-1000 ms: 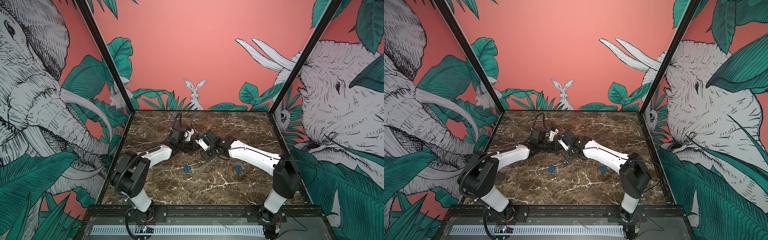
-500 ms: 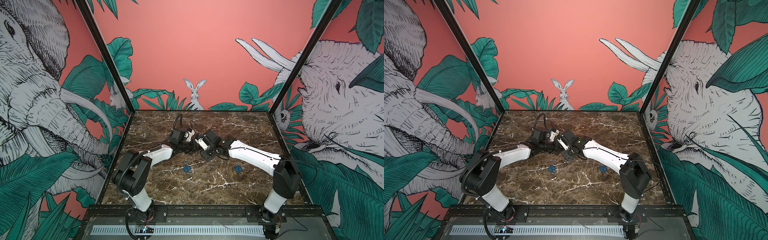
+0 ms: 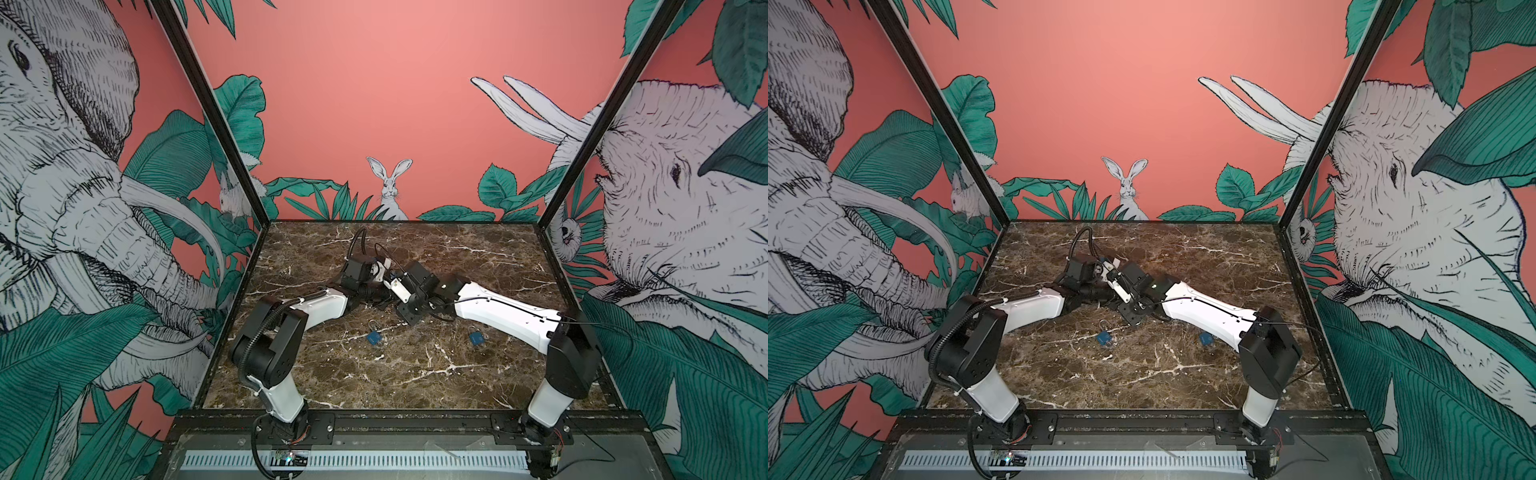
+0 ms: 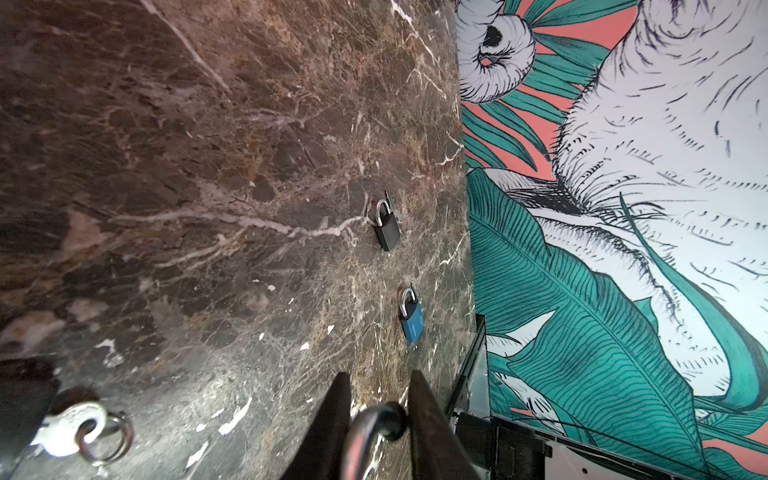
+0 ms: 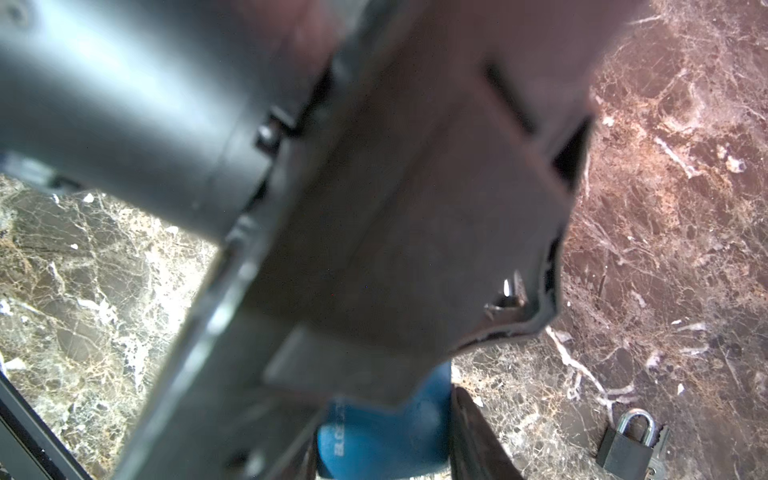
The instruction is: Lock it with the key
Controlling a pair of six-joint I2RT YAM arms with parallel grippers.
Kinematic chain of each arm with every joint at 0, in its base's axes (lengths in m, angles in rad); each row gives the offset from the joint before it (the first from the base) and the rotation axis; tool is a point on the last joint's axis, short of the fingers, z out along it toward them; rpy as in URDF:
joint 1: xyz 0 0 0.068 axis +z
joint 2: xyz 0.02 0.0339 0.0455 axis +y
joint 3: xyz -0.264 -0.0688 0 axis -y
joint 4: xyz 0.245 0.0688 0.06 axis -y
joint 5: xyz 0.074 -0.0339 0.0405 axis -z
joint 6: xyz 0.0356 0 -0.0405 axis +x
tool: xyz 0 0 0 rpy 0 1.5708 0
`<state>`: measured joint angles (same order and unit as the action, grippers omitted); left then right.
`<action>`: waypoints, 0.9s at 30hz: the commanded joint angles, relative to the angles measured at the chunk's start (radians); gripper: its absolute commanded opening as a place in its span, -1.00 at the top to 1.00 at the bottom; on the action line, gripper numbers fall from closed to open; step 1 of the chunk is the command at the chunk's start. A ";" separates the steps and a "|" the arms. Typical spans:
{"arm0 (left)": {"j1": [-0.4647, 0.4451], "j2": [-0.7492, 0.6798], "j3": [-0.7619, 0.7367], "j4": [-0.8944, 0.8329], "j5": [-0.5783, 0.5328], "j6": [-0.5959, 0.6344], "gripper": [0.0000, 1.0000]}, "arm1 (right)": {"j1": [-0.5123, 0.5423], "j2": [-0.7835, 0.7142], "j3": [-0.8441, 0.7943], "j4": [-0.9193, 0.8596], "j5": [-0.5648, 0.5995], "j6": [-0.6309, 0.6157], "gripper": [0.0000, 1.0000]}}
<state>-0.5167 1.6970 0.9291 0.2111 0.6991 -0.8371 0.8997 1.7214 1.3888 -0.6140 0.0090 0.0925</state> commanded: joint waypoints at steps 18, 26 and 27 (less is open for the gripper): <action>-0.006 -0.032 -0.010 0.026 0.007 -0.009 1.00 | 0.001 -0.016 -0.006 0.063 0.012 0.019 0.53; -0.005 -0.080 -0.007 0.076 -0.037 -0.054 1.00 | -0.044 -0.180 -0.187 0.181 -0.175 0.088 -0.07; -0.005 -0.088 -0.003 0.080 -0.048 -0.057 1.00 | -0.056 -0.205 -0.213 0.193 -0.190 0.100 -0.07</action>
<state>-0.5171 1.6844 0.9150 0.2222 0.6643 -0.8684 0.8619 1.6020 1.2160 -0.4900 -0.1028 0.1505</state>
